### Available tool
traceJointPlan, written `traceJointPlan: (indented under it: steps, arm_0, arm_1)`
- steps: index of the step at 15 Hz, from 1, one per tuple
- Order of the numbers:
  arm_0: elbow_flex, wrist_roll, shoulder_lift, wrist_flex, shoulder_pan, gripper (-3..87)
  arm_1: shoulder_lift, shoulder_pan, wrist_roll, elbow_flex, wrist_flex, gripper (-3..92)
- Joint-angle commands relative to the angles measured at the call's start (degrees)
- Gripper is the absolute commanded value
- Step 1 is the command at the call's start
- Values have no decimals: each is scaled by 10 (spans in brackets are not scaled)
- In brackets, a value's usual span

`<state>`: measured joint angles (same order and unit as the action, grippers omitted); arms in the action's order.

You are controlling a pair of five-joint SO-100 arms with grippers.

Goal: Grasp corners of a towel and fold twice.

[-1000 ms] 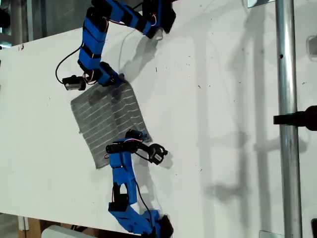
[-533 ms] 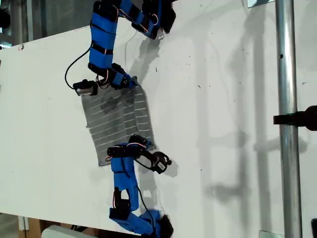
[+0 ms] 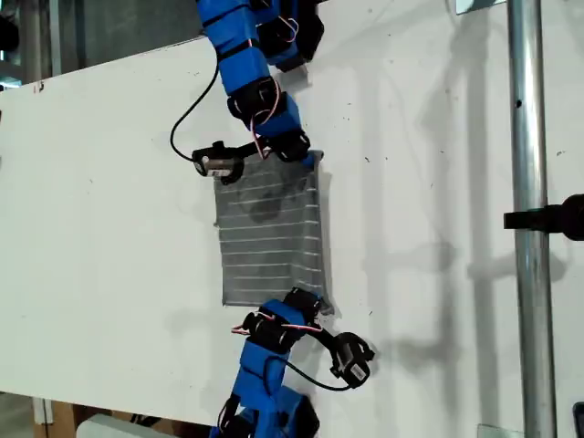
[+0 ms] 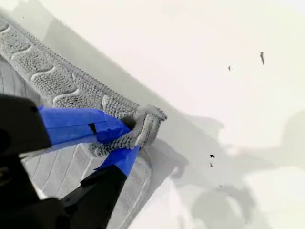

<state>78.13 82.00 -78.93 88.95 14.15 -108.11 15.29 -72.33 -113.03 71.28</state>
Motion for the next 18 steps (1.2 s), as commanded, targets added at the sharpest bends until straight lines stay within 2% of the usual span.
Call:
traceJointPlan:
  steps: [1,3,6,7,11,13,15,18]
  arm_0:
    - [14,28,-37,-2,45,-27]
    - [30,7,-56,-2,19,-27]
    - [103,-69,-120,-4,-91,-27]
    - [134,-105,-144,-13,-142,-27]
    - [175,-307,-156,-62,-359,-26]
    - [138,-374,-156,-73,-446,-26]
    - [91,-426,-155,-66,-507,-26]
    - [32,-450,-158,-34,-548,-26]
  arm_1:
    - [29,54,-18,49,-13,-2]
    - [29,5,16,55,0,-2]
    - [-4,-118,91,37,33,-2]
    - [-22,-178,120,14,33,-2]
    - [-57,-444,326,-7,-19,-2]
    - [-47,-535,413,18,-55,-2]
    - [-37,-590,470,69,-65,-2]
    - [-22,-621,509,136,-63,-2]
